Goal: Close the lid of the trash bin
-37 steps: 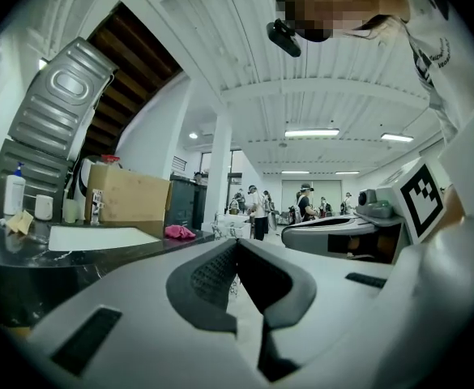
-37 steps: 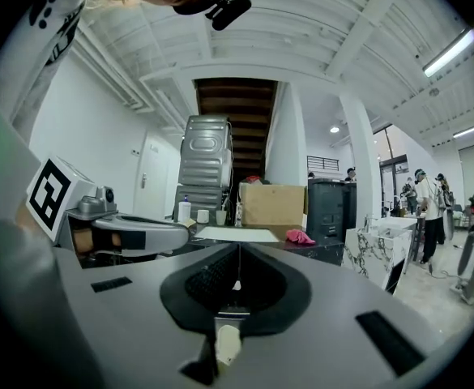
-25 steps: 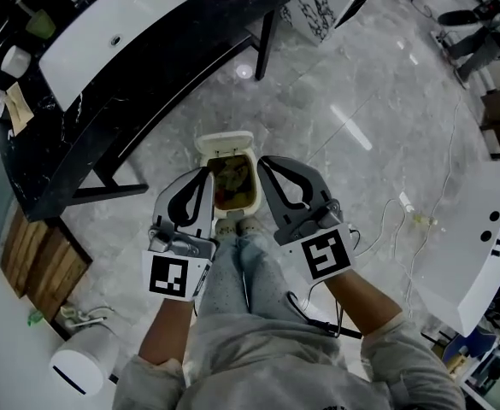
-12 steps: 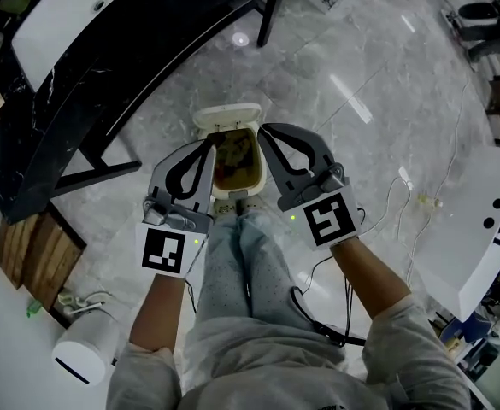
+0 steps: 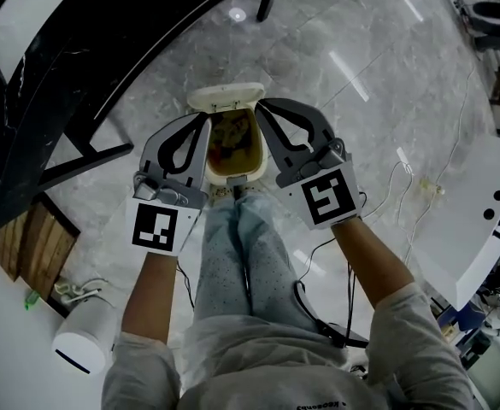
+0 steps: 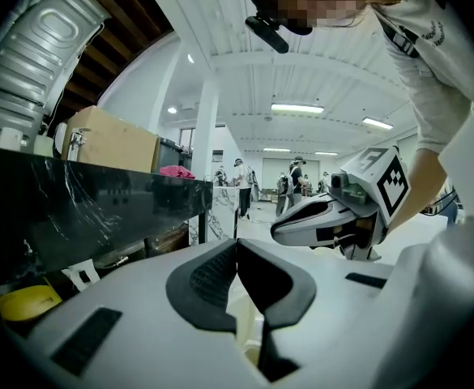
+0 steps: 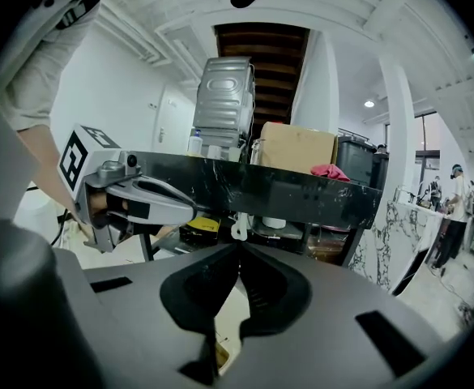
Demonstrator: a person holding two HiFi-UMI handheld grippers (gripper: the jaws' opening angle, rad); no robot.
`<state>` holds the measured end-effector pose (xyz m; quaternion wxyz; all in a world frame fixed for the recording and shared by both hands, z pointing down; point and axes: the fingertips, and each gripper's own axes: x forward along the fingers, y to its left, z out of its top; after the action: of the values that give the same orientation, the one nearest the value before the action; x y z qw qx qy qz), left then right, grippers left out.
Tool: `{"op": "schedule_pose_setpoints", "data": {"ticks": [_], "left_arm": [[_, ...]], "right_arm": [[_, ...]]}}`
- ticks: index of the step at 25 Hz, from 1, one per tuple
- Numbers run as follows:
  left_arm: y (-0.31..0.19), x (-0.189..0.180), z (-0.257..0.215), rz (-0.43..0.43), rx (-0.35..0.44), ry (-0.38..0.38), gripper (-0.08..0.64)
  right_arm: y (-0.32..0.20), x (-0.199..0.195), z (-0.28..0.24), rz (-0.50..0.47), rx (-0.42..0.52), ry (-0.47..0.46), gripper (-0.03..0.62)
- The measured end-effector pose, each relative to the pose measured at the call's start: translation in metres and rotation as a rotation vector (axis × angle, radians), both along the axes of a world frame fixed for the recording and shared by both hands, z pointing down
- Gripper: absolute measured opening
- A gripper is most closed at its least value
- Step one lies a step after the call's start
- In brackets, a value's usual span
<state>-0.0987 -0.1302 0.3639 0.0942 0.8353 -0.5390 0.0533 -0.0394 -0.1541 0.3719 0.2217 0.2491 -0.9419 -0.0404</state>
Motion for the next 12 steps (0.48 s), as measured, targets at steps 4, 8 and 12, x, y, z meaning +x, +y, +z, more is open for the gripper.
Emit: {"op": "schedule_pose_setpoints", "data": {"ticks": [4, 8, 12], "left_arm": [[-0.007, -0.002, 0.016, 0.004, -0.010, -0.005, 0.020], [-0.014, -0.003, 0.032, 0.018, -0.021, -0.022, 0.020], [-0.023, -0.007, 0.048, 0.031, -0.031, -0.049, 0.020]], "right_arm": [[-0.005, -0.003, 0.018, -0.018, 0.001, 0.041, 0.032], [-0.009, -0.005, 0.034, -0.039, -0.004, 0.072, 0.032], [-0.015, -0.009, 0.051, -0.047, -0.022, 0.088, 0.032]]}}
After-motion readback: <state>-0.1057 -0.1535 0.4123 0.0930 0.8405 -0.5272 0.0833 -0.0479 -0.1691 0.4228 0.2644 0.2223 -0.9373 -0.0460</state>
